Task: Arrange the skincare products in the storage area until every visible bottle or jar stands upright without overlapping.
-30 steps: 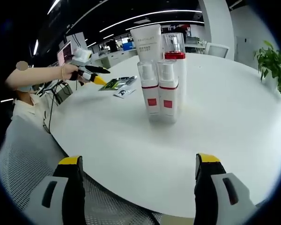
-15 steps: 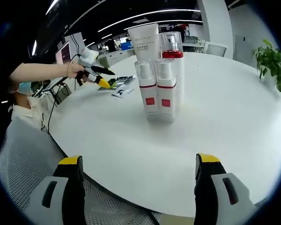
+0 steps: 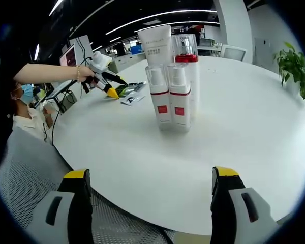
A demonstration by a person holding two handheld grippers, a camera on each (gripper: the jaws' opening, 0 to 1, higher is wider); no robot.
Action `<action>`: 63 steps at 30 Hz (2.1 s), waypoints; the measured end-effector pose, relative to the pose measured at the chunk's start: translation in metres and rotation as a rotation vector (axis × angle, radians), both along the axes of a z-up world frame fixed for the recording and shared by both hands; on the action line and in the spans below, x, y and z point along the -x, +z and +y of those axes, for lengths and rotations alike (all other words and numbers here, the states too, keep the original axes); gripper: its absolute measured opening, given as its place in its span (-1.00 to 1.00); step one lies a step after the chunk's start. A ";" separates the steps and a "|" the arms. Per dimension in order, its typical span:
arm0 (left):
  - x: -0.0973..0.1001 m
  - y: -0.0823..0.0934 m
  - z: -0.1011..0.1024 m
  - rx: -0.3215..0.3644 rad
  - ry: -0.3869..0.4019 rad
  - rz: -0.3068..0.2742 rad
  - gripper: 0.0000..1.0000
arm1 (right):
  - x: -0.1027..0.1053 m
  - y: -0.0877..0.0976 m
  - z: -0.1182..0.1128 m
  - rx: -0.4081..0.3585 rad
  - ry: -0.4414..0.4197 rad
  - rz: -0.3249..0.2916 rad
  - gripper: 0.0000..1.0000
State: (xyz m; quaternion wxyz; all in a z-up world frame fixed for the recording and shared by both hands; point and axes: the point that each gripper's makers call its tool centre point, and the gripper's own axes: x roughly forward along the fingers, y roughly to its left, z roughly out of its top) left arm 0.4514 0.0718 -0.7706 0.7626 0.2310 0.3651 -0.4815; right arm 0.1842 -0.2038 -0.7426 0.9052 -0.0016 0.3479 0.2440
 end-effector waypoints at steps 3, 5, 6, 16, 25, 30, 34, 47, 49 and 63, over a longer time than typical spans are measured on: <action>0.001 0.005 -0.001 0.018 0.027 -0.006 0.48 | 0.000 0.001 0.001 0.001 0.002 -0.001 0.96; -0.001 0.004 0.001 0.016 0.034 -0.011 0.44 | 0.000 0.001 0.001 0.002 0.002 0.000 0.96; 0.000 0.004 0.001 0.010 0.044 -0.006 0.43 | 0.000 0.001 0.001 0.002 0.002 -0.001 0.96; 0.002 0.006 0.001 0.025 0.143 -0.022 0.17 | 0.000 0.002 0.000 0.006 0.002 -0.008 0.95; -0.001 0.008 0.011 0.078 0.285 -0.065 -0.84 | 0.000 0.002 -0.001 0.020 0.008 -0.013 0.95; 0.007 0.009 0.010 0.163 0.412 0.007 -0.92 | -0.001 0.003 -0.001 0.022 0.011 -0.017 0.95; 0.031 0.014 0.008 0.231 0.454 0.061 -0.94 | -0.001 0.004 0.003 0.019 0.029 -0.022 0.93; 0.094 0.043 0.008 0.360 0.559 0.062 -0.94 | 0.000 0.009 0.013 -0.003 0.090 -0.051 0.91; 0.100 0.046 0.009 0.371 0.578 0.061 -0.95 | 0.000 0.010 0.015 -0.007 0.100 -0.057 0.91; 0.160 0.101 -0.025 0.530 0.642 0.078 -0.95 | 0.002 0.016 0.023 -0.040 0.146 -0.085 0.85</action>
